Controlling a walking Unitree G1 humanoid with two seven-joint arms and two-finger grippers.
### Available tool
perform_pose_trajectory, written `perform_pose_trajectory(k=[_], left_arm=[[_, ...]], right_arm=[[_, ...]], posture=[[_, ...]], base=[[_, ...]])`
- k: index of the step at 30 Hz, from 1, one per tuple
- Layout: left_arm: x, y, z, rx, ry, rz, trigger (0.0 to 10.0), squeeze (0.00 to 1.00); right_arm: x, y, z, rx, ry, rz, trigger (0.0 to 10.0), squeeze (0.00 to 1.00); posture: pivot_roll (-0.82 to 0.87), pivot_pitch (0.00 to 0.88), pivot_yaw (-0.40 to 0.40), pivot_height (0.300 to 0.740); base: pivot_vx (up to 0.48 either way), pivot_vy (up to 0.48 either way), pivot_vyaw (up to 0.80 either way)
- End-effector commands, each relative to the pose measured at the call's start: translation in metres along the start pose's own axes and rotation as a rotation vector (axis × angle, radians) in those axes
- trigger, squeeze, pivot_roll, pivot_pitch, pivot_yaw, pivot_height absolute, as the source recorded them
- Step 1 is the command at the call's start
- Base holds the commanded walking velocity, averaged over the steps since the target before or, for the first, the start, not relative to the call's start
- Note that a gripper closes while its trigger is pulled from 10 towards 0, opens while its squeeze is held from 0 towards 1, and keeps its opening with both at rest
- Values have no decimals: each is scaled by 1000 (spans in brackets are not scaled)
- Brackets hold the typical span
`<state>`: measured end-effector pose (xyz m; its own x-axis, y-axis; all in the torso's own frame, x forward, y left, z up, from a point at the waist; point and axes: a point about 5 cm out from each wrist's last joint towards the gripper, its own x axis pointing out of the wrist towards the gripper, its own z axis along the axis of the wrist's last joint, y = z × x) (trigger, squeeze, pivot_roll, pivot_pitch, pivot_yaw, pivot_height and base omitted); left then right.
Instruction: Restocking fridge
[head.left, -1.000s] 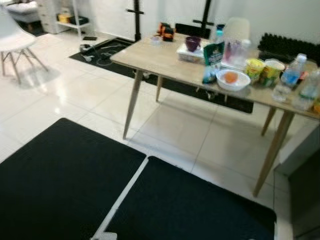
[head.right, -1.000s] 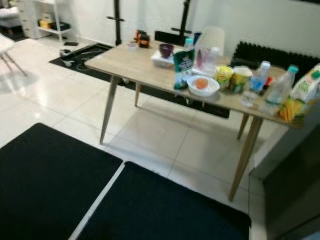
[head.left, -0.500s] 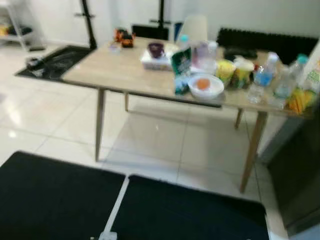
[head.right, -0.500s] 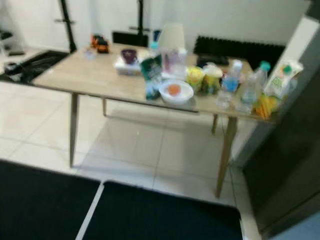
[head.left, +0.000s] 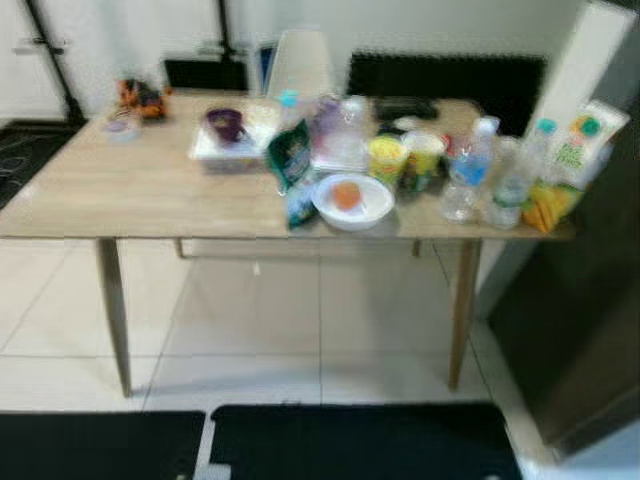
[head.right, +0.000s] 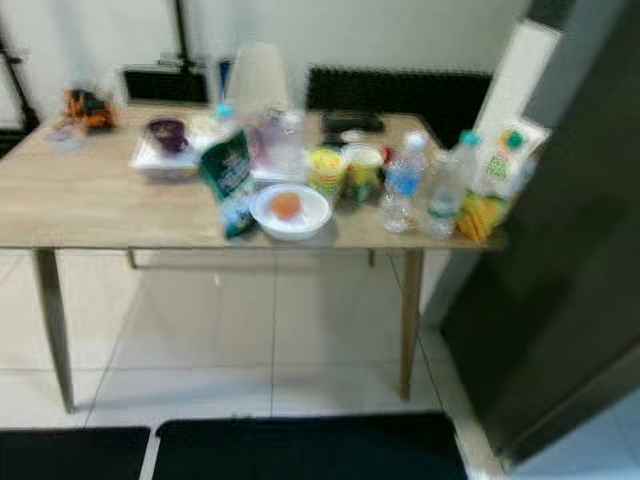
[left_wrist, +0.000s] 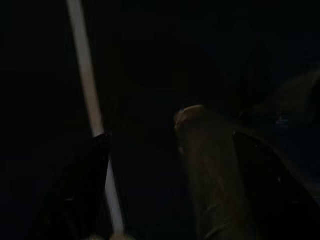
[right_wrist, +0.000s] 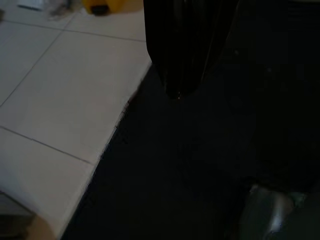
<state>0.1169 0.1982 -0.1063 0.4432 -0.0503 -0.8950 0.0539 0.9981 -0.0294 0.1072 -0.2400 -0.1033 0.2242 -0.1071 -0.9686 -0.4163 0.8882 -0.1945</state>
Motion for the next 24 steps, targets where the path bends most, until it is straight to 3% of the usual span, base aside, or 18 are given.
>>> perform_pose_trajectory(k=[1,3,20,24], left_arm=[[-2,2,-11,3,36,5,10000,0],[-2,3,-11,1,38,23,10000,0],[-3,2,-13,-21,48,20,10000,0],[-3,3,-14,15,70,23,10000,0]], right_arm=[[0,0,6,-5,-22,-7,10000,0],[0,0,7,6,-34,-13,10000,0],[0,2,10,16,-57,-7,10000,0],[0,3,9,18,-57,-3,10000,0]], posture=[[-52,5,-26,740],[-52,5,-26,740],[-55,9,-27,740],[-57,9,-29,740]], base=[[292,0,-731],[122,0,-738],[0,0,0],[0,-469,0]])
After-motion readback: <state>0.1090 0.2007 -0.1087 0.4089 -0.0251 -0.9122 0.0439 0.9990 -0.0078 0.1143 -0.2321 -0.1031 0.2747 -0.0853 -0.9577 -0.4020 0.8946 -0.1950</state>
